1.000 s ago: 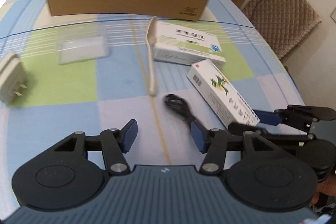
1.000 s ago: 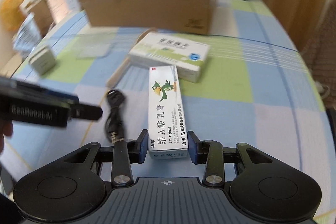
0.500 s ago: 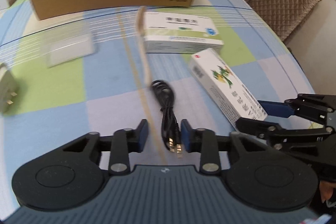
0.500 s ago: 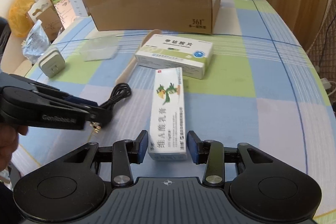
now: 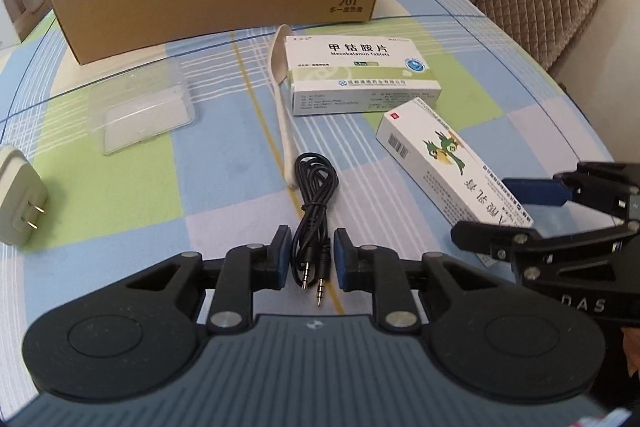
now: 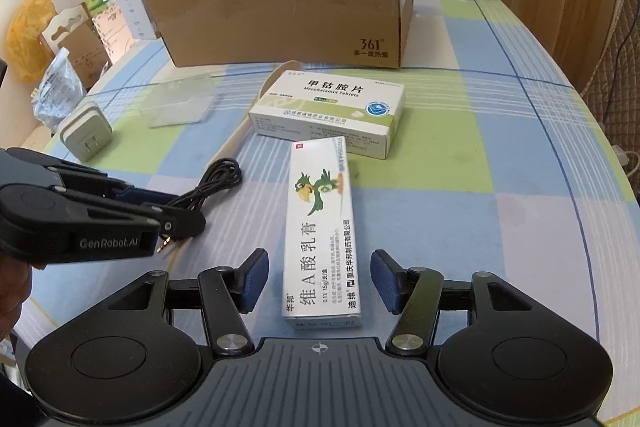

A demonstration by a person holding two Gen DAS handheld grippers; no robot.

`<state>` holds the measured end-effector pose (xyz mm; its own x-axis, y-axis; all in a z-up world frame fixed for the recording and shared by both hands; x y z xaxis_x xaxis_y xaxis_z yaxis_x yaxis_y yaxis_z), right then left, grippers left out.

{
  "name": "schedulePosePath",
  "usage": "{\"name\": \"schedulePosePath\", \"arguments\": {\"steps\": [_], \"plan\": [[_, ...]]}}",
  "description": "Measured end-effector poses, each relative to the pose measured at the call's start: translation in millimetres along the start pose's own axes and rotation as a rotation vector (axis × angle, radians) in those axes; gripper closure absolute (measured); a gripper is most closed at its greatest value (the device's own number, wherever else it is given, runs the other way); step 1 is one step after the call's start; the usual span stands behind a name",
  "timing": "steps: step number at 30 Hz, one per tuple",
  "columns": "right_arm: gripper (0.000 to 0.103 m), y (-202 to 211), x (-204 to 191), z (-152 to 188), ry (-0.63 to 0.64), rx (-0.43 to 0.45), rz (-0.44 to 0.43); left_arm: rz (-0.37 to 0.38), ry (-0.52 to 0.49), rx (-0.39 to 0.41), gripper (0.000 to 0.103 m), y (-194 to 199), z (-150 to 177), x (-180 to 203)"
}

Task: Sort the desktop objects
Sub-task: 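Grasp the black earphone cable with the left tool, then carry the cable with the left tool while the right tool carries the cream box into the cardboard box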

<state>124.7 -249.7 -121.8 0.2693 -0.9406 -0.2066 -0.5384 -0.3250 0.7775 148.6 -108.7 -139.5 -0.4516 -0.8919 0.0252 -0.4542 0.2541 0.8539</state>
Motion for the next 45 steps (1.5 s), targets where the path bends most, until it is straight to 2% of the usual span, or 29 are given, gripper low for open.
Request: {"name": "schedulePosePath", "arguments": {"steps": [7,15,17,19,25,40,45], "plan": [[0.05,-6,-1,-2,-0.001,0.005,-0.011,0.01,0.006,0.008,0.091,10,2,1],[0.057,-13,0,-5,0.006,0.025,0.003,0.016,0.02,0.021,0.091,14,1,0],[0.066,-13,0,-6,0.015,0.033,0.02,0.018,0.024,0.02,0.091,14,0,0],[0.068,-13,0,-6,0.018,0.039,0.024,0.021,0.027,0.021,0.091,15,1,0],[0.068,-5,1,-9,-0.003,0.089,0.025,0.018,0.034,0.03,0.091,19,0,-1],[0.068,2,-3,-12,-0.011,0.112,0.013,0.01,0.038,0.056,0.091,28,-5,-1],[0.068,6,-3,-12,-0.007,0.12,0.012,0.011,0.043,0.098,0.091,41,-12,-3]]}}
Point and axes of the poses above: each gripper's, at about its wrist camera, not at the fingertips, and y roughly against the way its jaws point, x to its right, z to its underside, the point moved 6 cm from there along -y, roughly the way its jaws point, and after that the axes turned 5 degrees about -y, right-handed, at the moved point
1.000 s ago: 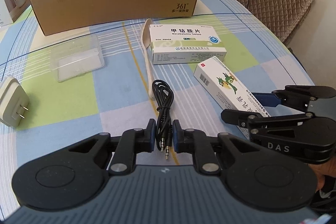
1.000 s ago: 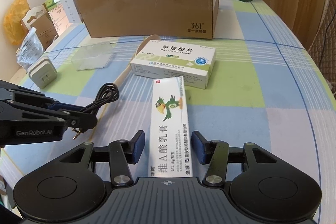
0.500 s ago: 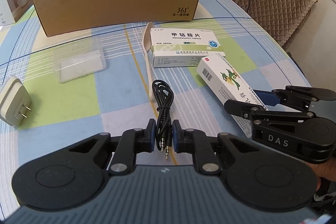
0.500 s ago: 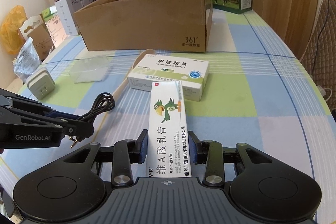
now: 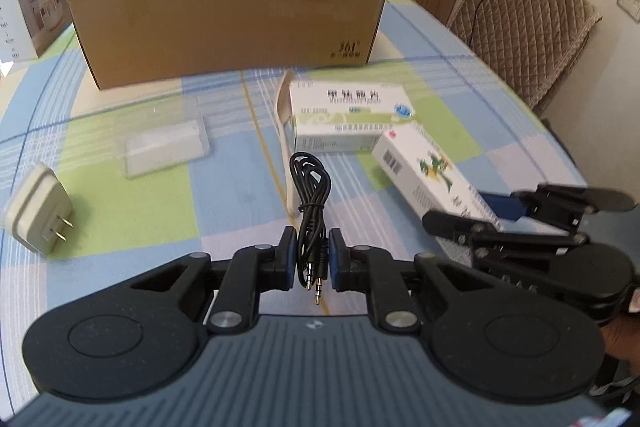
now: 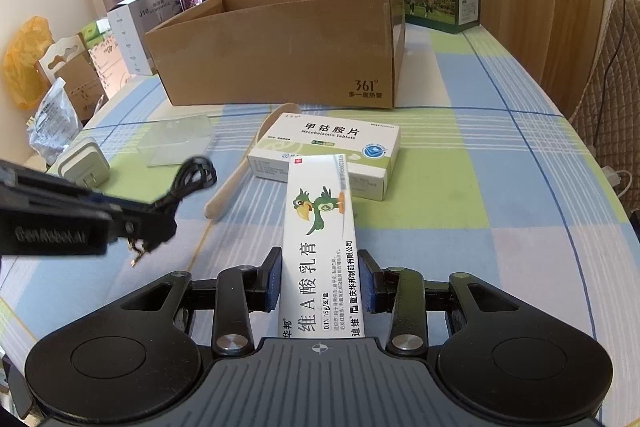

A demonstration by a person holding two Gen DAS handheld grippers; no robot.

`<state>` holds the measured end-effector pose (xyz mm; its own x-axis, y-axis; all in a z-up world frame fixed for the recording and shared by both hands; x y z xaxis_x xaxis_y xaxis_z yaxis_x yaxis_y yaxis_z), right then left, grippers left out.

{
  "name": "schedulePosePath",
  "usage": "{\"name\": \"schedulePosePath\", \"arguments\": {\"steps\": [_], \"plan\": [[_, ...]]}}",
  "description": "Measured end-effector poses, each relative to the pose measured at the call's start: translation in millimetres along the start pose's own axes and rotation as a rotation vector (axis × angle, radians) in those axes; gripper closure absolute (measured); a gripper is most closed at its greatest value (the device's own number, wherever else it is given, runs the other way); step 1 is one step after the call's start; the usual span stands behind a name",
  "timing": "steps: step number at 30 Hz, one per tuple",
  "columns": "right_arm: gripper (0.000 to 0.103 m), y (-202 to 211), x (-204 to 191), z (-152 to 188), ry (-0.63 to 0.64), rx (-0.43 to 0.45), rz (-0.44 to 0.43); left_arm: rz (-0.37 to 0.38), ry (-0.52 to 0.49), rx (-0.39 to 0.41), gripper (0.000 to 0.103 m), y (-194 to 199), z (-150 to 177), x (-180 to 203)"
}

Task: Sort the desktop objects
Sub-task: 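Carry the cable with the left tool while the right tool carries the cream box into the cardboard box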

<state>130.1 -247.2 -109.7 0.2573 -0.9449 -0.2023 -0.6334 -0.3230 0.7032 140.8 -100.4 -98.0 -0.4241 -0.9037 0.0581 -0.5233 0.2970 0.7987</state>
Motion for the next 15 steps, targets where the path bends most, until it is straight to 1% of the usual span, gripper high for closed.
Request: {"name": "schedulePosePath", "arguments": {"steps": [4,7,10,15], "plan": [[0.068,5,-2,-3,-0.004,-0.004,-0.009,0.001,0.014,0.022,0.091,9,-8,-2],[0.068,11,-3,-12,-0.031,-0.004,-0.017,-0.016,0.021,0.038,0.091,15,-15,-5],[0.068,18,-7,-29,-0.034,0.017,-0.011,-0.023,0.02,0.065,0.091,24,-27,-7],[0.068,30,-11,-68,0.001,0.068,-0.003,-0.057,0.032,0.101,0.091,38,-49,-18]]}}
Point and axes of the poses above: each gripper's, at about its wrist camera, not at the fingertips, and y roughly against the way its jaws point, x to its right, z to its underside, the point moved 6 cm from there along -y, roughly the way its jaws point, and after that the axes turned 5 degrees about -y, right-handed, at the moved point
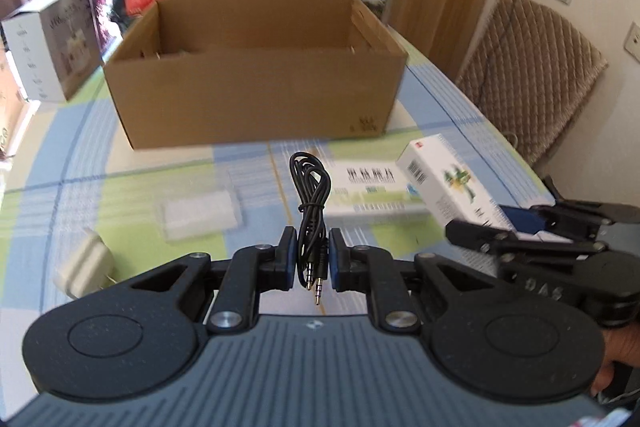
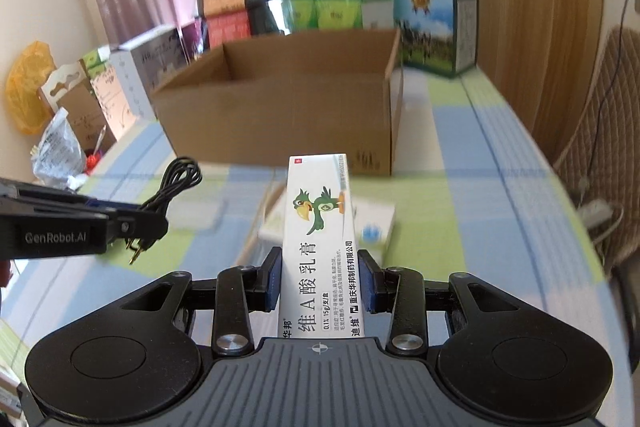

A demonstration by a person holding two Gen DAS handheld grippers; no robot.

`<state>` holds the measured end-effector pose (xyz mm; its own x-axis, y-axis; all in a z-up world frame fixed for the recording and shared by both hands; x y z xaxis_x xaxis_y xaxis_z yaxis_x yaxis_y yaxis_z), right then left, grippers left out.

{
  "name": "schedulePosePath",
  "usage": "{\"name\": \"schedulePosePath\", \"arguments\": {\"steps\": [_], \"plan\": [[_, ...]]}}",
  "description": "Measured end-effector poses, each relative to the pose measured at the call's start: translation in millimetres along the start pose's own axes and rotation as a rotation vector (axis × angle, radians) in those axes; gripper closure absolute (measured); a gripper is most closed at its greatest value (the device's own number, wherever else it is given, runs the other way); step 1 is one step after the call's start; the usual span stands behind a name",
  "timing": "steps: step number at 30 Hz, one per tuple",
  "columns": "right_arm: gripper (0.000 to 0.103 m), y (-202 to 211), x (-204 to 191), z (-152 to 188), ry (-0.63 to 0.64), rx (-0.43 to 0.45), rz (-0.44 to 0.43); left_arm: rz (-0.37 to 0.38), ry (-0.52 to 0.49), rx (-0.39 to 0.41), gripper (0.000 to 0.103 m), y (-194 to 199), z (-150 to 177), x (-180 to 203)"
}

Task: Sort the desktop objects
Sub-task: 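Carry the cable with the left tool while the right tool carries the cream box into the cardboard box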

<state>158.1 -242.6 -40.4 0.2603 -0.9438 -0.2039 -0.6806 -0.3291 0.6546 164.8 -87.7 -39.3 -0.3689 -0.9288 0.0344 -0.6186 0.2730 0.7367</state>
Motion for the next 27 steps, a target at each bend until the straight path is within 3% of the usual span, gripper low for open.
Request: {"name": "schedulePosePath", "arguments": {"steps": [12,20,27], "plan": [[0.068,-15,-12,-74,0.089,0.037,-0.011,-0.016,-0.011,0.045,0.091,-1,-70,-29],[0.068,-38,-13,-115,0.064,0.019,-0.042,-0.048,-0.055,0.047,0.091,-10,-112,-51],[0.068,-63,-6,-155,0.083,0.021,-0.014,-0.049,-0.053,0.044,0.091,-29,-147,-69]]}}
Point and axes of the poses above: each gripper's, at about its wrist camera, not at the fingertips, and y roughly against the way its jaws point, x to its right, z to its underside, the point moved 6 cm from there along -y, roughly the way its jaws point, and after that the axes turned 5 degrees about -y, right-handed, at the moved point
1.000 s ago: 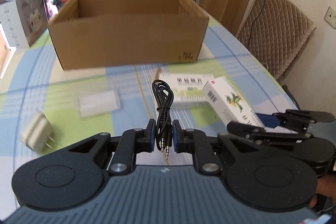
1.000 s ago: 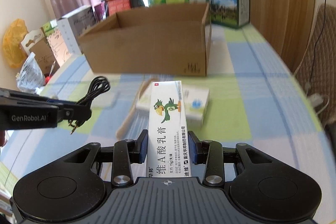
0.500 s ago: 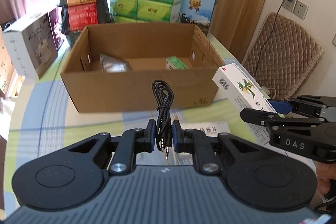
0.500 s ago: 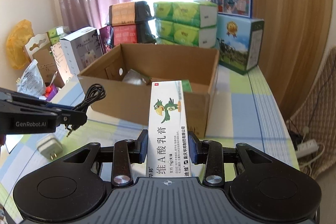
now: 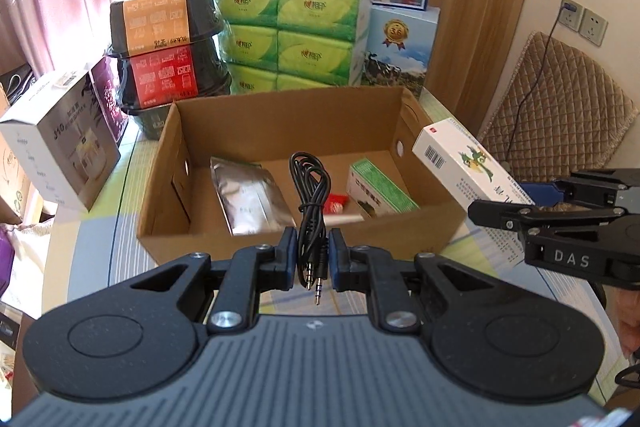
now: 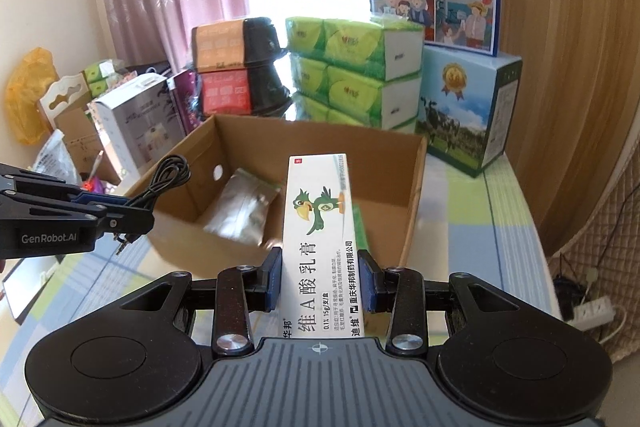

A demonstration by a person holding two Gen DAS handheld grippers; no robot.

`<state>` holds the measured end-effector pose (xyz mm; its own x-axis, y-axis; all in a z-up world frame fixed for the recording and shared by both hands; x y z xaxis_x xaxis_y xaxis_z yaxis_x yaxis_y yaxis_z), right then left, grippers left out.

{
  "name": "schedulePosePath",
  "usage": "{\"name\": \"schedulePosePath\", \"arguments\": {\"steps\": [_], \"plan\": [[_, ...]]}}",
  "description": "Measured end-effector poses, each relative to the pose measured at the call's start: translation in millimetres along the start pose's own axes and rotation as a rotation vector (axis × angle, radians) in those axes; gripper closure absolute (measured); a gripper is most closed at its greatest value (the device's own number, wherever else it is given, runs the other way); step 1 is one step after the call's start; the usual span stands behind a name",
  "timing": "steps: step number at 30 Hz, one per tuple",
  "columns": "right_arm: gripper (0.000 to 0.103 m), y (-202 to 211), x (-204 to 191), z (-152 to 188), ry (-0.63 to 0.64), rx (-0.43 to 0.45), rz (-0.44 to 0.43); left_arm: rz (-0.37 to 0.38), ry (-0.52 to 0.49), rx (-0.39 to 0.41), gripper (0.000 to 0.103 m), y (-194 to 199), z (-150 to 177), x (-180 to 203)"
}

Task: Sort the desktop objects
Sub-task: 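Carry the cable with the left tool while the right tool carries the cream box into the cardboard box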

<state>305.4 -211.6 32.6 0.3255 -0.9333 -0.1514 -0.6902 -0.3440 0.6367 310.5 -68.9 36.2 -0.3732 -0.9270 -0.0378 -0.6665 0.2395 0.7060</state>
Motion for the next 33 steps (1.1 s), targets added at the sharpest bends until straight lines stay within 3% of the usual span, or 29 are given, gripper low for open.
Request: {"name": "schedulePosePath", "arguments": {"steps": [9,18,25,27,28,33], "plan": [[0.068,-44,11,-47,-0.007,0.005,0.024,0.01,0.018,-0.019,0.091,-52,-37,-16],[0.068,-91,25,-49,-0.084,-0.034,0.026,0.013,0.08,-0.032,0.086,-106,-42,-29],[0.068,-101,16,-48,-0.091,-0.014,-0.031,0.017,0.13,-0.012,0.085,-102,-36,-40],[0.059,-100,11,-50,-0.103,-0.002,-0.076,0.017,0.135,-0.008,0.084,-97,-34,-42],[0.048,-97,10,-52,-0.103,0.013,-0.073,0.015,0.135,-0.005,0.083,-94,-33,-43],[0.045,-78,8,-52,-0.077,0.039,-0.06,0.017,0.142,0.003,0.076,-75,-27,-45]]}}
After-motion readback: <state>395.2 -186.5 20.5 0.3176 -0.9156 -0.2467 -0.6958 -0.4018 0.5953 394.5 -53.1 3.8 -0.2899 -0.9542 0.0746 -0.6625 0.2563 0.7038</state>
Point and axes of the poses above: each gripper's, at about its wrist camera, not at the fingertips, and y roughly against the way its jaws point, x to its right, z to its underside, the point moved 6 cm from there along -y, roughly the way its jaws point, and after that the axes turned 5 degrees about -y, right-handed, at the moved point
